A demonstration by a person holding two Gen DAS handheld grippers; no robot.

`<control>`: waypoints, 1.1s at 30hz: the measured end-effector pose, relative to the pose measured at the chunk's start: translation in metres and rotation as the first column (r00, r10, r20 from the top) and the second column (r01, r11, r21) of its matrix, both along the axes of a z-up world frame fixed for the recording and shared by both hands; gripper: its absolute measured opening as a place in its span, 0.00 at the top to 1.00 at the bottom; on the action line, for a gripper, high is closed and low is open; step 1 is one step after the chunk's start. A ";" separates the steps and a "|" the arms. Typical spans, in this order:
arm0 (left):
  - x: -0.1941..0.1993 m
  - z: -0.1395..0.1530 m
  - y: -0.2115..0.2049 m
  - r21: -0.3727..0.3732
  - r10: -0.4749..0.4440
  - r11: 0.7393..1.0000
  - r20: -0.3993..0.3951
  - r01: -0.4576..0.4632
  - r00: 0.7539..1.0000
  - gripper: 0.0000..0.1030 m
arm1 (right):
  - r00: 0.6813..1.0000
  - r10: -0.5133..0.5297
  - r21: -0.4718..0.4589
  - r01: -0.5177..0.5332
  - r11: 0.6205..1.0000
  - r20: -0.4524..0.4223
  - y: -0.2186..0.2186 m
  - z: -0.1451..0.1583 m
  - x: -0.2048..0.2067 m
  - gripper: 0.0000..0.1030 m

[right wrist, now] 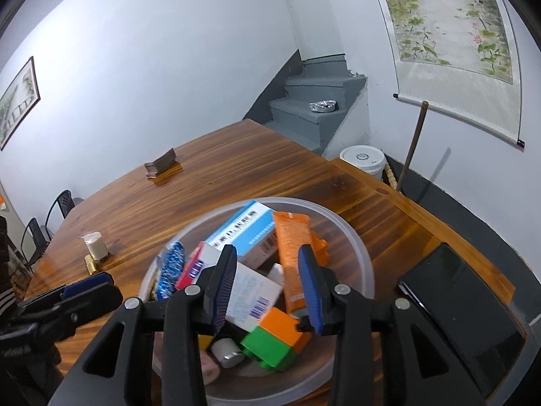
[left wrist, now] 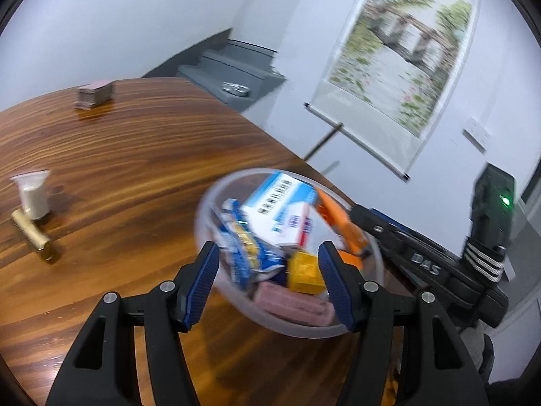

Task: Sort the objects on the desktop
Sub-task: 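Withdraw both grippers from the bowl toward the gold cylinder and cotton bag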

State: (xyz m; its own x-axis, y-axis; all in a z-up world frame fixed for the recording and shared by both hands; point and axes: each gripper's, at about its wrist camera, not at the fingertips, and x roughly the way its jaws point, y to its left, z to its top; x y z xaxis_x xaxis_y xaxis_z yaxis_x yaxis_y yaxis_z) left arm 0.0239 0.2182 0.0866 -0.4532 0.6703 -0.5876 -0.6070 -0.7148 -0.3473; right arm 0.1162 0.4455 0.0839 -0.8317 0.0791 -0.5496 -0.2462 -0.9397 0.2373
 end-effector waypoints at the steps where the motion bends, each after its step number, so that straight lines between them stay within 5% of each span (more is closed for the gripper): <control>1: -0.003 -0.001 -0.005 0.000 0.019 1.000 0.002 -0.019 1.000 0.37 | 1.000 0.005 0.003 -0.005 1.000 -0.005 -0.003 0.001 -0.001 0.59; 11: -0.036 -0.010 -0.058 -0.039 0.223 0.974 0.007 -0.222 0.975 0.37 | 0.995 0.091 0.010 -0.091 0.996 -0.038 -0.040 0.012 -0.009 0.59; 28: -0.095 -0.045 -0.124 -0.153 0.512 0.852 0.052 -0.500 0.857 0.37 | 0.953 0.300 0.053 -0.299 0.953 -0.026 -0.125 0.011 -0.042 0.54; 33: -0.110 -0.052 -0.127 -0.170 0.534 0.838 0.062 -0.518 0.843 0.37 | 0.945 0.326 0.048 -0.325 0.944 -0.002 -0.136 0.001 -0.050 0.54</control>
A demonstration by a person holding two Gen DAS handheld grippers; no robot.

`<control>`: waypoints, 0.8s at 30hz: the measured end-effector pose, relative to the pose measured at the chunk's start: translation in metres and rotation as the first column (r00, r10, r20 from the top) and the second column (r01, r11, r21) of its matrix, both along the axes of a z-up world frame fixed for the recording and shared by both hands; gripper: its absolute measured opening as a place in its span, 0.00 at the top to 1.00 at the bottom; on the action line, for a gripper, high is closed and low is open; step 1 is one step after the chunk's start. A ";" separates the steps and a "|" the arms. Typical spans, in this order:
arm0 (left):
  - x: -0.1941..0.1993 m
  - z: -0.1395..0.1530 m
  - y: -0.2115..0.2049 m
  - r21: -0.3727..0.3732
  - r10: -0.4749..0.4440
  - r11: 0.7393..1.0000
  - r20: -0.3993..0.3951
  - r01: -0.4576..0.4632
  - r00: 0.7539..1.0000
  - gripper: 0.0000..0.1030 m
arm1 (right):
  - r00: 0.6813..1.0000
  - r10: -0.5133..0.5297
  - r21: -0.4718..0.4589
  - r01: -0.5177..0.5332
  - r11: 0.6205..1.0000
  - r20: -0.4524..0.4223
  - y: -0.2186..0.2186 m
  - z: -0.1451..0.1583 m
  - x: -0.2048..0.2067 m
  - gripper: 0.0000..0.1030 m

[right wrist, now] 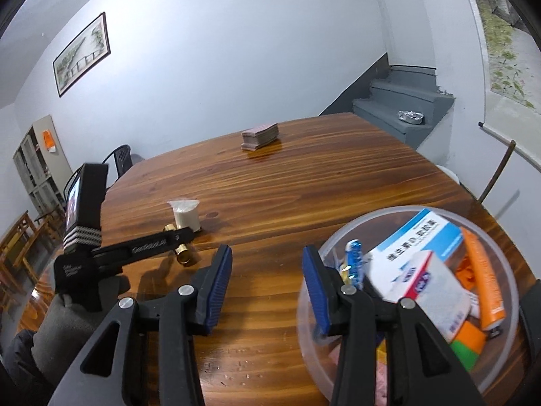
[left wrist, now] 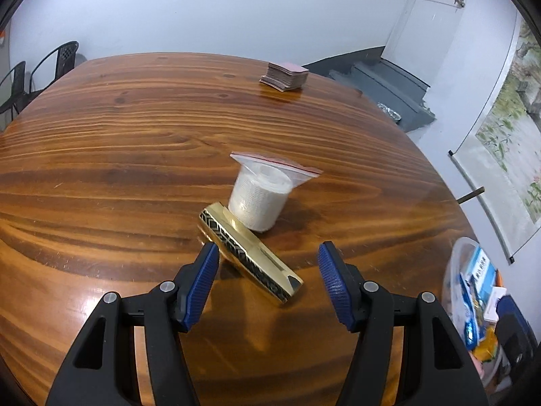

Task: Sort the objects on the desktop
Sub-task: 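Withdraw both grippers from the bowl toward the gold cylinder and cotton bag, then grasp the gold cylinder with the left gripper while the right gripper grasps the cotton bag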

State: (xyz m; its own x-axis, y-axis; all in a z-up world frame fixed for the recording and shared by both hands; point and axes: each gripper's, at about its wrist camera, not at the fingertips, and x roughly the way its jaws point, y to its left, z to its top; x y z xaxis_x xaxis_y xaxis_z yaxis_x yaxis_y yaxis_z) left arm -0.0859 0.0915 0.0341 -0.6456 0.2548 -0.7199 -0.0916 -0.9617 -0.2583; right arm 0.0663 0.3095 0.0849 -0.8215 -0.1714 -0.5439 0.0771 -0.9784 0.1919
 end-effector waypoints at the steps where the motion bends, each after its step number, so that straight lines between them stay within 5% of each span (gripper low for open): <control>1: -0.003 -0.001 0.001 -0.002 -0.001 1.000 0.003 0.001 1.000 0.37 | 1.000 0.004 0.001 -0.004 1.000 0.006 -0.002 -0.002 -0.001 0.54; 20: -0.019 -0.010 0.002 -0.123 -0.028 0.992 0.022 0.031 0.999 0.35 | 0.997 0.041 0.029 -0.043 0.999 0.060 -0.021 -0.023 -0.013 0.54; 24: -0.017 -0.009 -0.006 -0.102 -0.036 0.994 0.018 0.038 0.999 0.53 | 0.997 0.046 0.034 -0.048 0.998 0.067 -0.024 -0.024 -0.014 0.54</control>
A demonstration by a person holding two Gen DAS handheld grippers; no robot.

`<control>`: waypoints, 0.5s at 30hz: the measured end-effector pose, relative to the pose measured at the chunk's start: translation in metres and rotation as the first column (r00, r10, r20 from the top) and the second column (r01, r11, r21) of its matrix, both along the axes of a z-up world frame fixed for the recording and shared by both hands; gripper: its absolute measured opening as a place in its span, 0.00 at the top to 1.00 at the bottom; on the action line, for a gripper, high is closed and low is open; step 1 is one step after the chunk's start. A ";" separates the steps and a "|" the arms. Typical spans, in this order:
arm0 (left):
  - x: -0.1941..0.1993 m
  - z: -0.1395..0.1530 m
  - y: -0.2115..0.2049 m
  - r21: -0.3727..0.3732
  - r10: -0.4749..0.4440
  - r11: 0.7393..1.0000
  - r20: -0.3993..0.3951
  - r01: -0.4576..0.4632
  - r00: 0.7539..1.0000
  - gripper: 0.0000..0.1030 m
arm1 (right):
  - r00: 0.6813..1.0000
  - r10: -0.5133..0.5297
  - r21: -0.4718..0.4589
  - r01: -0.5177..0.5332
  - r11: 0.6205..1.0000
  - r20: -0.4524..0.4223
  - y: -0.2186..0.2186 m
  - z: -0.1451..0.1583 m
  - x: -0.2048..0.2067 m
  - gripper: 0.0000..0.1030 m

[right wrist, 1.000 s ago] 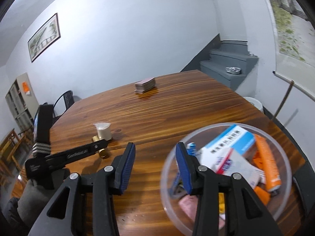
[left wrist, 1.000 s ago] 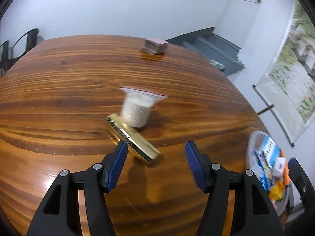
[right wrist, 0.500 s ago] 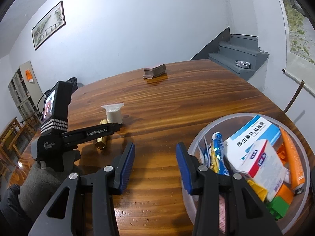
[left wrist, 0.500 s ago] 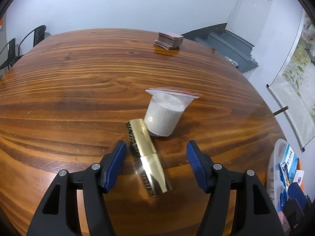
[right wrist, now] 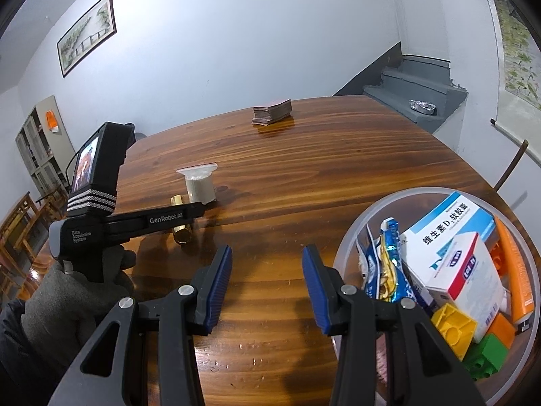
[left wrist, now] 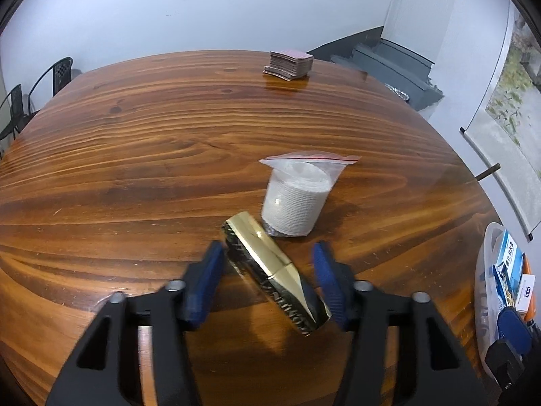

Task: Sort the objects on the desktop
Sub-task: 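Grasp the gold cylinder with the left gripper while the right gripper grasps the cotton bag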

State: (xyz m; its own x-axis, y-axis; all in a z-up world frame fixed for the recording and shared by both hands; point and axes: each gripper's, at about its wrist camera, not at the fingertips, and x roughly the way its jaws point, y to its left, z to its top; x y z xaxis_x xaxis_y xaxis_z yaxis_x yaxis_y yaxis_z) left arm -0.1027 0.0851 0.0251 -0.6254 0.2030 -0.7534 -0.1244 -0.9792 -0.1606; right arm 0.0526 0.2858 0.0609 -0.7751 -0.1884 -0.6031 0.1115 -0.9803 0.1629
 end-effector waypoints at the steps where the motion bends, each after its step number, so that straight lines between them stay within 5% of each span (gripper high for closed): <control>1: 0.001 0.000 -0.002 0.008 -0.005 1.000 0.000 0.005 1.000 0.60 | 1.000 0.003 0.002 -0.003 1.000 0.004 -0.001 -0.001 0.000 0.54; 7: 0.008 0.001 -0.009 0.011 -0.028 1.000 -0.004 0.028 1.000 0.74 | 0.998 0.042 -0.007 -0.042 0.999 0.042 -0.009 -0.004 -0.006 0.54; 15: 0.023 0.013 -0.028 -0.029 -0.018 0.999 -0.055 0.017 0.998 0.75 | 0.989 0.116 -0.014 -0.115 0.993 0.091 -0.030 -0.002 -0.031 0.54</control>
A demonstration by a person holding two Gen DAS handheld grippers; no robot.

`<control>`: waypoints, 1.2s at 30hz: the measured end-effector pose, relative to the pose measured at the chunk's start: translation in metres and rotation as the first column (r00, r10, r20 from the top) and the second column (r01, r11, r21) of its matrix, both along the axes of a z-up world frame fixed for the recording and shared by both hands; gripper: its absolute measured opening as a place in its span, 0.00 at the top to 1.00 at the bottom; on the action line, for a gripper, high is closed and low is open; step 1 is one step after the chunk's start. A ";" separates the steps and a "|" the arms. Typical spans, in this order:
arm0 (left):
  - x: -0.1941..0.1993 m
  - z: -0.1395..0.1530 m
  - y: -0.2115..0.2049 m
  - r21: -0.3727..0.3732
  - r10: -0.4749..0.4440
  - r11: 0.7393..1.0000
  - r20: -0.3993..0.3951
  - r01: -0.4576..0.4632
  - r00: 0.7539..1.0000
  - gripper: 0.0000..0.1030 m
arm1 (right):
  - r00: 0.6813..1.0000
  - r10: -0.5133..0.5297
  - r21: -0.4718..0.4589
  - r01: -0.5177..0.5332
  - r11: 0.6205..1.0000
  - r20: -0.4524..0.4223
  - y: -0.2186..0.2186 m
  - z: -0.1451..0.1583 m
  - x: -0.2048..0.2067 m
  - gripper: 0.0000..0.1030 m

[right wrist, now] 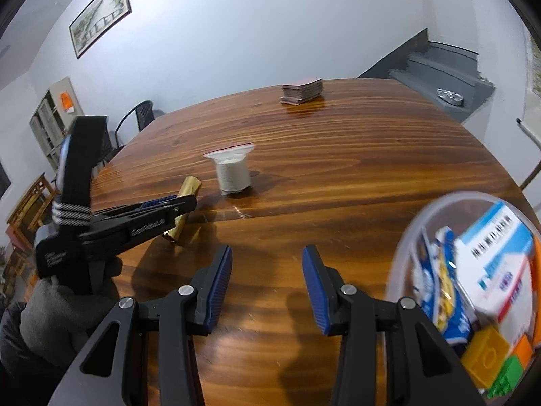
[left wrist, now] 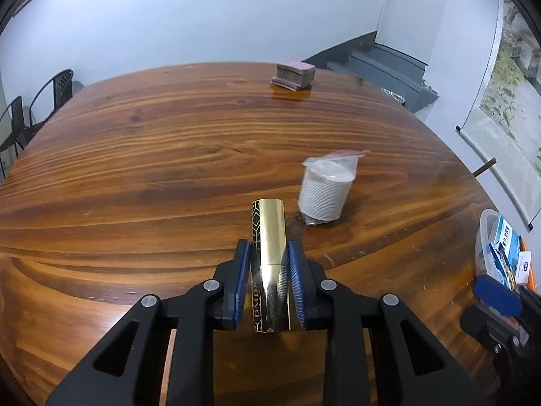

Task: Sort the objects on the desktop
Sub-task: 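Grasp the gold cylinder with the left gripper while the right gripper grasps the cotton bag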

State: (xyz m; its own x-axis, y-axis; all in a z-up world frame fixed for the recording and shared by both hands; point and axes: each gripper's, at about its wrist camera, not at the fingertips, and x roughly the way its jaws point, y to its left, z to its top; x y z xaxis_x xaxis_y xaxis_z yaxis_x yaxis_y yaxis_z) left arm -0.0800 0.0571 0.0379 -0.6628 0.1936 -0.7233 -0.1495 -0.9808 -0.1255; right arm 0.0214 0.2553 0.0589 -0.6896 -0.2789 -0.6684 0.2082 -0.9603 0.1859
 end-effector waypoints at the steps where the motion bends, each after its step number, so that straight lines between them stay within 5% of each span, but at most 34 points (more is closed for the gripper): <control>1: 0.003 0.002 -0.004 0.003 0.001 1.000 -0.008 -0.001 1.000 0.75 | 1.000 0.011 0.002 -0.011 1.000 0.005 -0.004 0.001 -0.005 0.54; 6: 0.017 0.014 -0.028 0.035 0.019 0.999 -0.041 -0.018 0.999 0.78 | 0.998 0.050 -0.019 -0.049 0.999 0.035 -0.021 -0.001 -0.031 0.54; 11: 0.024 0.015 -0.041 0.059 0.036 0.998 -0.041 -0.034 0.999 0.78 | 0.996 0.059 -0.050 -0.055 0.997 0.063 -0.040 -0.007 -0.060 0.43; 15: 0.020 0.010 -0.051 0.148 0.044 0.988 0.000 -0.044 0.999 0.77 | 0.997 0.054 -0.034 -0.053 0.998 0.053 -0.052 -0.008 -0.074 0.43; 22: 0.023 0.013 -0.052 0.143 0.053 0.988 -0.014 -0.051 0.998 0.77 | 0.997 0.055 -0.010 -0.054 0.998 0.056 -0.066 -0.015 -0.102 0.43; 27: 0.019 0.007 -0.055 0.161 0.064 0.985 0.015 -0.066 0.998 0.54 | 0.996 0.057 0.001 -0.057 0.998 0.066 -0.074 -0.022 -0.119 0.43; 30: 0.018 0.006 -0.055 0.168 0.066 0.983 0.018 -0.068 0.998 0.53 | 0.996 0.056 0.010 -0.057 0.998 0.070 -0.076 -0.026 -0.126 0.43; 33: 0.018 0.005 -0.050 0.163 0.051 0.985 0.017 -0.053 0.999 0.53 | 0.996 0.056 0.045 -0.060 0.997 0.074 -0.078 -0.030 -0.128 0.61; 36: 0.017 0.003 -0.043 0.154 0.026 0.988 0.024 -0.029 0.999 0.50 | 0.997 0.049 0.057 -0.052 0.997 0.057 -0.075 -0.027 -0.125 0.61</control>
